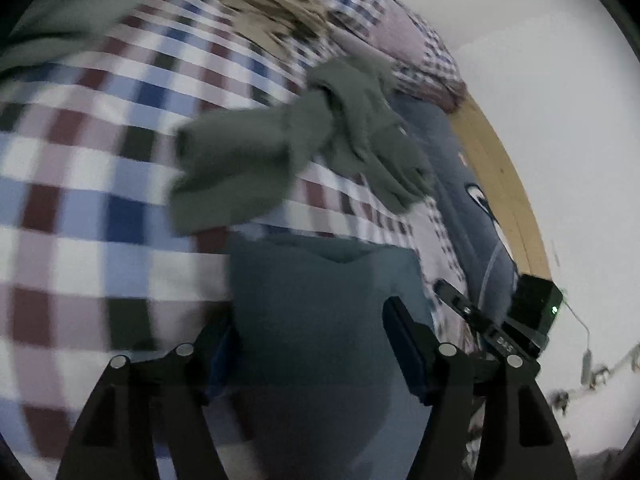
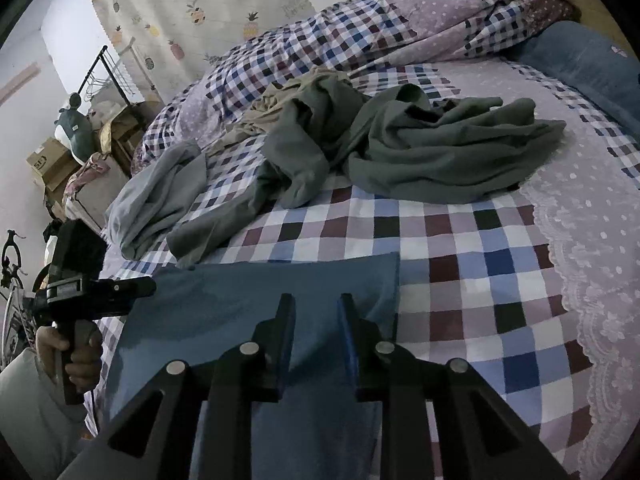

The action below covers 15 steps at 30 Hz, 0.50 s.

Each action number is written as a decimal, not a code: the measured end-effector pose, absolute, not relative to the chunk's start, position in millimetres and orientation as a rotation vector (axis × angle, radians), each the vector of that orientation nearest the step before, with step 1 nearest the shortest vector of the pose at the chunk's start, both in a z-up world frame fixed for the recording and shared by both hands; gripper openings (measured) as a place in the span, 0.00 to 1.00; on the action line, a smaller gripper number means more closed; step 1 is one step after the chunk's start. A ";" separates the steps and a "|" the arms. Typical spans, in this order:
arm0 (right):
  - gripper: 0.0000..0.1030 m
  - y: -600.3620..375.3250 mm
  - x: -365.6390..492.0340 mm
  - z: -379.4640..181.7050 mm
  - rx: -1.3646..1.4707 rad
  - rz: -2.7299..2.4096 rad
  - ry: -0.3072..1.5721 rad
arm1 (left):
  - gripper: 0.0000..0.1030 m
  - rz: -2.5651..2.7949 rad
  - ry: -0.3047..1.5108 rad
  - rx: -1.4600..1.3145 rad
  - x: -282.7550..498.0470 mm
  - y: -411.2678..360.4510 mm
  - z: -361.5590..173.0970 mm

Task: Fold clothes
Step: 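Lift the folded blue-grey shirt off the bed with both grippers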

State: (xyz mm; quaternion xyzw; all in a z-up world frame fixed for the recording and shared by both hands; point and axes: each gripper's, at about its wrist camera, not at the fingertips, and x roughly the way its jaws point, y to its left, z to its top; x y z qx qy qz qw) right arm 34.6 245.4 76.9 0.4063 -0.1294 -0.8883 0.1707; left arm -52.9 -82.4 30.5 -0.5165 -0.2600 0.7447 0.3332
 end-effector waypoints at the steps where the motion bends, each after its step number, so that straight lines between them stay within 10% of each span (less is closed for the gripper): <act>1: 0.23 244.5 33.6 76.7 1.152 -2.520 -0.366 | 0.74 1.937 -0.668 -1.346 -54.4 -79.5 28.6; 4: 0.23 241.9 32.5 78.0 1.137 -2.514 -0.365 | 0.73 1.908 -0.729 -1.328 -57.7 -84.7 26.7; 8: 0.26 234.3 34.6 83.5 1.118 -2.531 -0.335 | 0.31 1.910 -0.769 -1.320 -58.3 -89.9 27.4; 15: 0.40 192.4 74.3 105.6 1.018 -2.656 -0.117 | 0.22 1.914 -0.771 -1.238 -46.4 -83.2 61.7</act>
